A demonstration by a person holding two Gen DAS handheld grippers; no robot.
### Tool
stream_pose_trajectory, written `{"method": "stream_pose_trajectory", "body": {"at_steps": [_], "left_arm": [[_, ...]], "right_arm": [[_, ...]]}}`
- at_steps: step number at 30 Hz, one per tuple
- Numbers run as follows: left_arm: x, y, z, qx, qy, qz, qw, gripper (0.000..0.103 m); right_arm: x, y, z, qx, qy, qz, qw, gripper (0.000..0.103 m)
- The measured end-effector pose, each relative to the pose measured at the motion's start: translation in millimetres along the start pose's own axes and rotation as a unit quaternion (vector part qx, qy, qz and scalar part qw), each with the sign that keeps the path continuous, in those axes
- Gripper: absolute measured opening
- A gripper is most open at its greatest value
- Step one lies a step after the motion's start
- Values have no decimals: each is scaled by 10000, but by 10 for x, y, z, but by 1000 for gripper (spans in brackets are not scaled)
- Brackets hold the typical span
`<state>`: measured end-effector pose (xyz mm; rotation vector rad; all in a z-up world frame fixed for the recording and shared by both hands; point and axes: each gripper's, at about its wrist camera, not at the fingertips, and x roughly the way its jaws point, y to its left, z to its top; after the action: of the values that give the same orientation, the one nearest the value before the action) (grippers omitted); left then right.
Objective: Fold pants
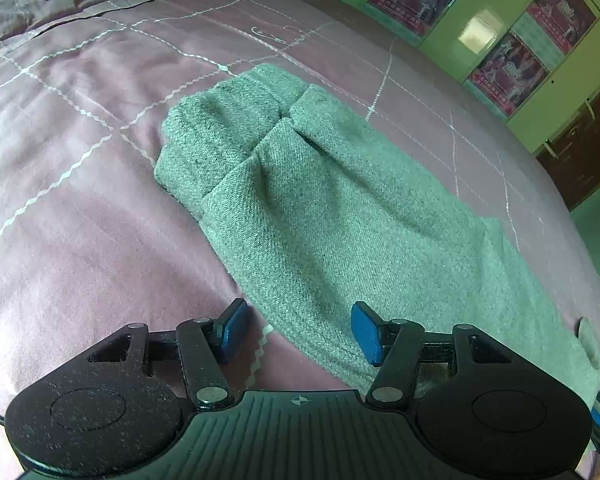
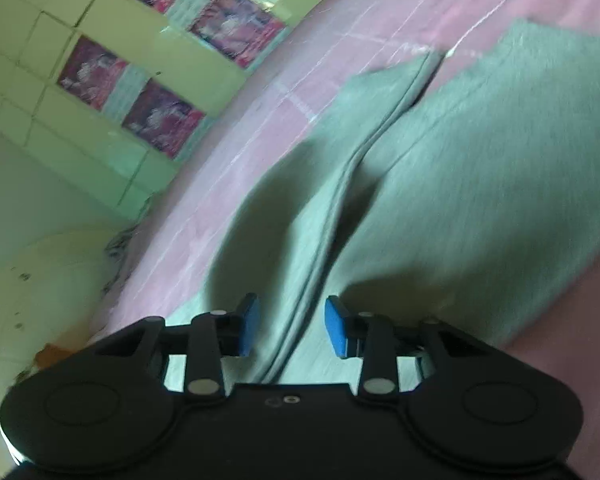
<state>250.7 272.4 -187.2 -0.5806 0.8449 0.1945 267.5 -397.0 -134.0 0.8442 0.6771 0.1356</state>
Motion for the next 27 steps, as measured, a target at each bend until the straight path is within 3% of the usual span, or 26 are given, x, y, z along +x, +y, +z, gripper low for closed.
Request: {"method": "stream_pose_trajectory", "body": {"at_steps": [2, 4, 7, 11, 13, 14, 15, 17, 19, 20, 27], "left_arm": [[-5, 12, 2, -13, 8, -29, 10000, 58], [-8, 7, 1, 0, 12, -27, 10000, 58], [-11, -2, -4, 27, 12, -23, 10000, 58], [-8, 2, -4, 42, 13, -34, 10000, 58], [-5, -5, -1, 69, 21, -22, 10000, 58], [-5, -9, -1, 78, 24, -19, 10000, 58], [-7, -9, -1, 75, 27, -23, 10000, 58], [-12, -8, -4, 75, 23, -30, 10000, 58], [-11, -5, -5, 67, 17, -32, 10000, 58], [-11, -6, -6, 66, 15, -31, 10000, 58], [-11, -3, -9, 62, 17, -38, 10000, 58]], "right_arm": [[150, -56, 66, 99, 129, -55, 9999, 23], [244, -34, 123, 44, 204, -98, 9997, 5], [165, 110, 62, -213, 30, -98, 9997, 4], [-351, 163, -117, -348, -393, 67, 9986, 4], [-426, 74, -248, -384, -140, -279, 9988, 5], [-346, -13, -299, -392, 197, -513, 9977, 4], [-291, -104, -317, -358, 353, -518, 9974, 2], [-336, -151, -238, -143, 327, -239, 9991, 13], [-489, -88, -145, -312, -130, -218, 9992, 42], [-528, -70, -69, -373, -337, -284, 9983, 45], [-114, -326, 500, -38, -263, -689, 9973, 30]]}}
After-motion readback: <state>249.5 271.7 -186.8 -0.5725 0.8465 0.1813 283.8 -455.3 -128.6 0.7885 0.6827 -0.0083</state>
